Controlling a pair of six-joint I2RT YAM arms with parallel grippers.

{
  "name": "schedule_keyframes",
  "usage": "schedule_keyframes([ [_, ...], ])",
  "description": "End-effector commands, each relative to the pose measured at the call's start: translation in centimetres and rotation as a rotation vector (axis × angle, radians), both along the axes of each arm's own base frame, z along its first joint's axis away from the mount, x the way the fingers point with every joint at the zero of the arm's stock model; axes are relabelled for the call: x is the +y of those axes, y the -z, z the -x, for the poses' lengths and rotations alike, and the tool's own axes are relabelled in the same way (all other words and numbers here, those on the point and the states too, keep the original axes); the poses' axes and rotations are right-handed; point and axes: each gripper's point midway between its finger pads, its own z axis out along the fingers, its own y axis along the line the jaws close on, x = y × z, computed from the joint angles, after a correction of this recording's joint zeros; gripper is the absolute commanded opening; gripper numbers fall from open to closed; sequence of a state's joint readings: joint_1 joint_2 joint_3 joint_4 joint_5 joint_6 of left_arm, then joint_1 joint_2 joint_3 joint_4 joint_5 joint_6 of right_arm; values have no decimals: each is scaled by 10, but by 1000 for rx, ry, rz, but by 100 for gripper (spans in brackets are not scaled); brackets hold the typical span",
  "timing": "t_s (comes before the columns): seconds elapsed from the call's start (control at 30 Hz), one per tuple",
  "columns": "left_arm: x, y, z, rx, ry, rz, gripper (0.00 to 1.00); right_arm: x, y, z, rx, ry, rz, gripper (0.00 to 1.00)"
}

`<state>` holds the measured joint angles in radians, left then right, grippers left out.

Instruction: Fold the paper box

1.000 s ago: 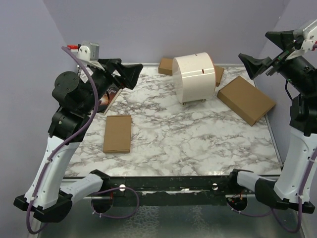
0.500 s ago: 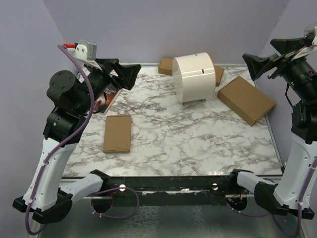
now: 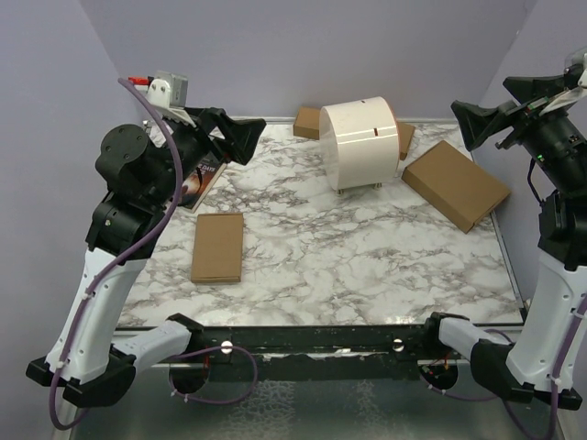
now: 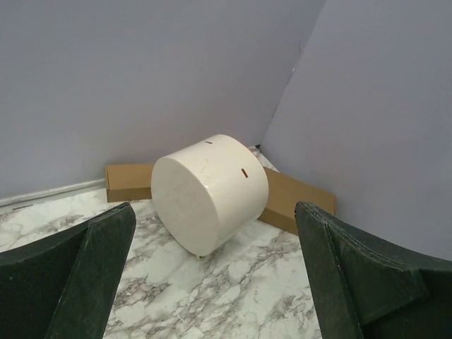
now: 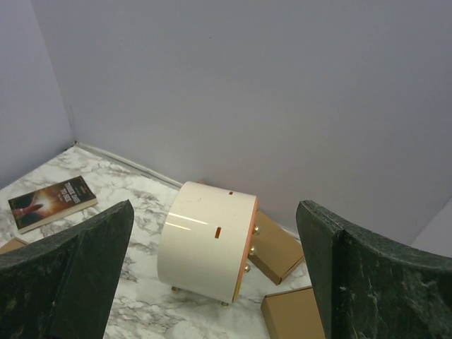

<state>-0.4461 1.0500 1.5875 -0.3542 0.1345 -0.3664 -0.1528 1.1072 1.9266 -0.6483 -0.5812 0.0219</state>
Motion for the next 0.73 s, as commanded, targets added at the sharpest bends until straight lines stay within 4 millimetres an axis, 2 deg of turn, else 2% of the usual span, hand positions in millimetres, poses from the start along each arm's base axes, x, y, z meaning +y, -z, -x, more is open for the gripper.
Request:
schedule_keyframes([
  [0.0,0,-9,5,-25,21,2,99,-7,1,-4,13,37,-17,99],
  [0.43,-5,-8,0,-25,30,-10,99,-9,4,-9,22,45,-22,99],
  [0.7,-7,-9,-4,-30,36,-30,99,-11,4,-6,21,54,-25,99],
])
